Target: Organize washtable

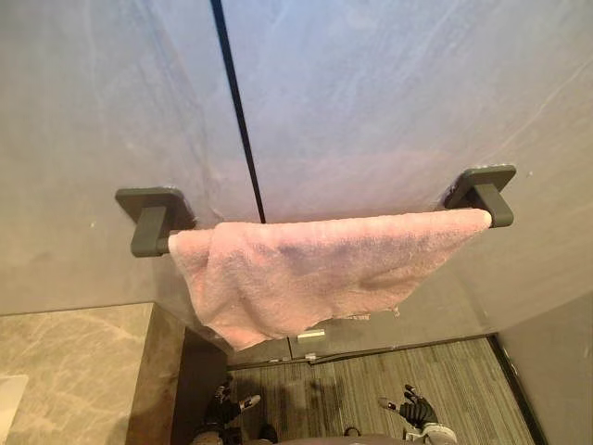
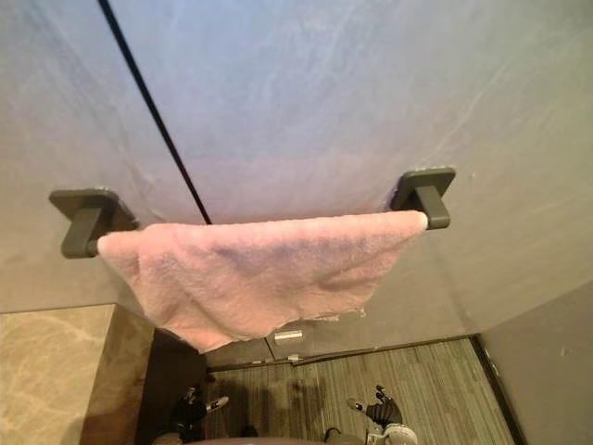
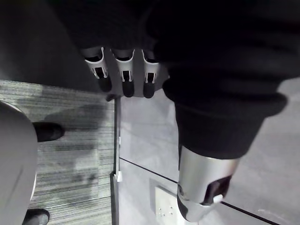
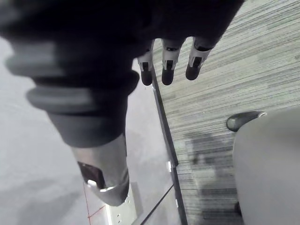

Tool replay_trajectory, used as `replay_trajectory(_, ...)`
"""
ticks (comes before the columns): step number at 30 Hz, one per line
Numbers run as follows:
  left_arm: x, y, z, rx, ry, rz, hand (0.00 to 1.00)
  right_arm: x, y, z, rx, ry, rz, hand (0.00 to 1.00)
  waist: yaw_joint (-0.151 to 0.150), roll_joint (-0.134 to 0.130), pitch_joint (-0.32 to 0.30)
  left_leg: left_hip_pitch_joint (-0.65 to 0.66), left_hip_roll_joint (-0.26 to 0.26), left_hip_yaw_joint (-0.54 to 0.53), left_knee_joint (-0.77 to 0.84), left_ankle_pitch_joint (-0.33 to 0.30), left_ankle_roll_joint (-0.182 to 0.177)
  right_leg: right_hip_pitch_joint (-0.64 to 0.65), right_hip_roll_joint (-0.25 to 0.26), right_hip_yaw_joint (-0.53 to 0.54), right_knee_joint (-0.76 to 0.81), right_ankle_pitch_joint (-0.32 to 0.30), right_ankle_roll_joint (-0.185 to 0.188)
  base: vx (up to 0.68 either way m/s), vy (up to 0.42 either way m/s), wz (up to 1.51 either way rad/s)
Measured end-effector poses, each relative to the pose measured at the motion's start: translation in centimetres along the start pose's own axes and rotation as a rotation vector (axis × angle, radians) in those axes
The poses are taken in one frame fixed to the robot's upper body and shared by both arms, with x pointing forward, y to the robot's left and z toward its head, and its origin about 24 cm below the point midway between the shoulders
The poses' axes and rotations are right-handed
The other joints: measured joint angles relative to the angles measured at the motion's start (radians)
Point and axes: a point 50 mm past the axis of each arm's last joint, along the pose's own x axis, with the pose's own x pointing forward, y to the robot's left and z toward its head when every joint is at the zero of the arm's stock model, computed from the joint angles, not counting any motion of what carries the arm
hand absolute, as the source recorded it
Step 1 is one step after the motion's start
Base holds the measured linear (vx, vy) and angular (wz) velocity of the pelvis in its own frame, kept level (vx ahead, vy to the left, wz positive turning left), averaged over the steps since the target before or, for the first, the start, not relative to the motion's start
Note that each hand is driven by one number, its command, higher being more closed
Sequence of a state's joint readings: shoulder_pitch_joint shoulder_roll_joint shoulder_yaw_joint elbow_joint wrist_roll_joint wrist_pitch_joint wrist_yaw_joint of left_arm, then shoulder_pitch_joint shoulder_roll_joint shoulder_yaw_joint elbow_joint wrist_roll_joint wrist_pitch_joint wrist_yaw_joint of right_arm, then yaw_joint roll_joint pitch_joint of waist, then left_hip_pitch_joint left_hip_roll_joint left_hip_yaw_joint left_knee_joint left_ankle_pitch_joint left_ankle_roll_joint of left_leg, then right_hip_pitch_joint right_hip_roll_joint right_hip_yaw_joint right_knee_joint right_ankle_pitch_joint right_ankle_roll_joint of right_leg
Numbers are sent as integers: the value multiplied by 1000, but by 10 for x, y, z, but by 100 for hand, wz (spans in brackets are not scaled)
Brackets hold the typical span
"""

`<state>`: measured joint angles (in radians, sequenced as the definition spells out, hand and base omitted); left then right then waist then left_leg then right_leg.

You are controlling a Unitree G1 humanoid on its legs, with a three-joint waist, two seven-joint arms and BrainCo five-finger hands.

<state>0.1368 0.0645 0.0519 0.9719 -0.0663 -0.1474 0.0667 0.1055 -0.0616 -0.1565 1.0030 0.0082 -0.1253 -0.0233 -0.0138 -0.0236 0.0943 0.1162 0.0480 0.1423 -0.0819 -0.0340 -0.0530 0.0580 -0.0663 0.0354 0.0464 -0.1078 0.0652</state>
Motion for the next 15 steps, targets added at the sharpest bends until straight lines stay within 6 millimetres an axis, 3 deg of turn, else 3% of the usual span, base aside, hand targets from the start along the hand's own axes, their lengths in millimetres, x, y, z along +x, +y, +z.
replay_trajectory(4, 1, -1, 3, 3, 0, -2, 0, 0, 1, -1, 3, 7, 1, 0, 1, -12, 7, -2, -6, -1, 22, -3, 2, 6, -9, 1, -14, 17, -1, -22, 5, -4)
replay_trajectory(8, 2, -1, 6, 5, -12, -1, 0, 2, 3, 4, -13, -8, 9, 0, 5, -3, 22, -18, -1, 37, 38, -14, 10, -44, -2, 44, 26, 20, 4, -95, -7, -32)
replay_trajectory(11, 6, -4, 18, 5, -47, -9, 0, 5, 13, 18, -42, -49, 43, 0, 16, 10, 56, -102, 41, 78, 135, -37, 19, -175, 10, 47, 210, 5, 10, -177, -46, -37)
replay_trajectory(13, 6, -7, 22, 16, -65, -20, 0, 4, 14, 21, -43, -69, 45, 0, 15, 10, 68, -123, 35, 42, 170, -37, 19, -228, -39, 18, 488, -94, 22, -125, -85, 45)
replay_trajectory(15, 6, -6, 23, 17, -68, -12, 0, 3, 14, 16, -52, -57, 49, 0, 20, 0, 59, -145, 36, -14, 193, -28, 5, -197, -91, 31, 619, -116, 27, -91, -207, 82)
